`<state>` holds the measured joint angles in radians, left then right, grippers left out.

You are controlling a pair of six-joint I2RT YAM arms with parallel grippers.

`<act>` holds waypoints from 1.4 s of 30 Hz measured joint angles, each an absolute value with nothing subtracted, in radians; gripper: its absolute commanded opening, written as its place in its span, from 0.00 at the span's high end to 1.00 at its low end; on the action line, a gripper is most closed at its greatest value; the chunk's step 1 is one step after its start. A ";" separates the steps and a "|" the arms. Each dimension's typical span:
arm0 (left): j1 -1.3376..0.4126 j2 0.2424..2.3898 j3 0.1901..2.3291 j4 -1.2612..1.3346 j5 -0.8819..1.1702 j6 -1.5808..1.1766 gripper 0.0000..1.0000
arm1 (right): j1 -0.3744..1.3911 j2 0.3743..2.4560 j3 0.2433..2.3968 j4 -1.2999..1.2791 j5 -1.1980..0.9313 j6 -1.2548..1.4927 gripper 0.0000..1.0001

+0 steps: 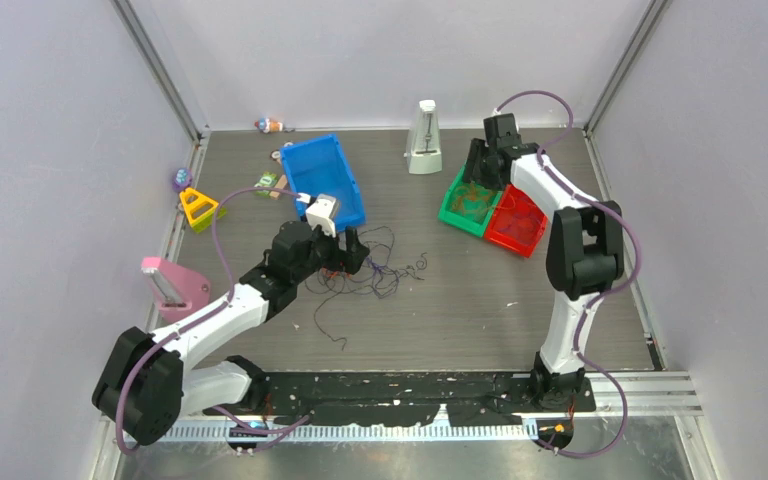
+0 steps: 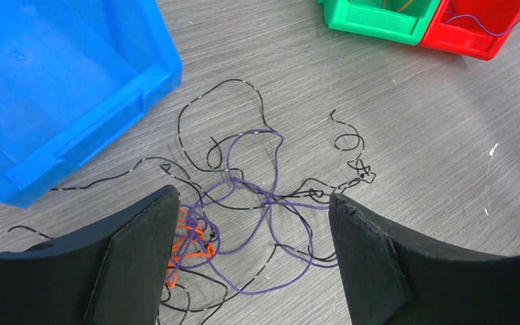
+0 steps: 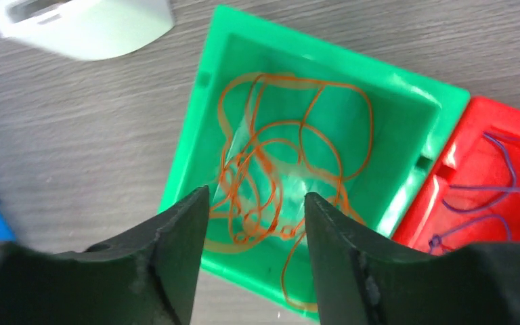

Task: Untangle the cables
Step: Place the cable in the bin, then untie the cable.

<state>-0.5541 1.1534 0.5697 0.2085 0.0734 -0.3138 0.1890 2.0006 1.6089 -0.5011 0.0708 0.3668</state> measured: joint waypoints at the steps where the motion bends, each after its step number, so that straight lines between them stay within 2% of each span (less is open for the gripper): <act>1: -0.554 1.153 0.570 0.208 0.068 -0.313 0.16 | 0.195 1.966 1.590 -0.501 0.071 0.364 0.34; 3: -0.554 1.153 0.570 0.205 0.055 -0.310 0.12 | 0.208 1.896 1.559 -0.500 0.071 0.355 0.27; 5: -0.554 1.151 0.570 0.200 0.041 -0.309 0.01 | 0.222 1.824 1.528 -0.491 0.072 0.347 0.14; 6: -0.554 1.149 0.570 0.197 0.032 -0.310 0.01 | 0.232 1.779 1.505 -0.480 0.074 0.341 0.04; 7: -0.554 1.146 0.570 0.192 0.019 -0.310 0.00 | 0.239 1.747 1.489 -0.478 0.075 0.339 0.02; 14: -0.554 1.068 0.556 0.171 -0.103 -0.311 0.01 | 0.352 1.555 1.317 -0.396 0.093 0.281 0.05; 21: -0.548 1.041 0.540 0.132 -0.222 -0.355 0.00 | 0.473 1.406 0.995 -0.173 0.023 0.213 0.00; 29: -0.540 1.060 0.486 0.117 -0.149 -0.354 0.07 | 0.575 1.408 0.810 0.096 -0.070 0.189 0.10; 34: -0.540 1.076 0.435 0.121 -0.091 -0.332 0.12 | 0.633 1.455 0.755 0.251 -0.115 0.186 0.24; 42: -0.541 1.195 0.486 0.114 -0.030 -0.302 0.14 | 0.656 1.502 0.700 0.329 -0.180 0.190 0.29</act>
<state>-0.5411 1.1950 0.4858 0.1143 -0.0299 -0.3016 0.6556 1.5024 0.7002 0.3290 -0.1799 0.1898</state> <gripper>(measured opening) 0.863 0.726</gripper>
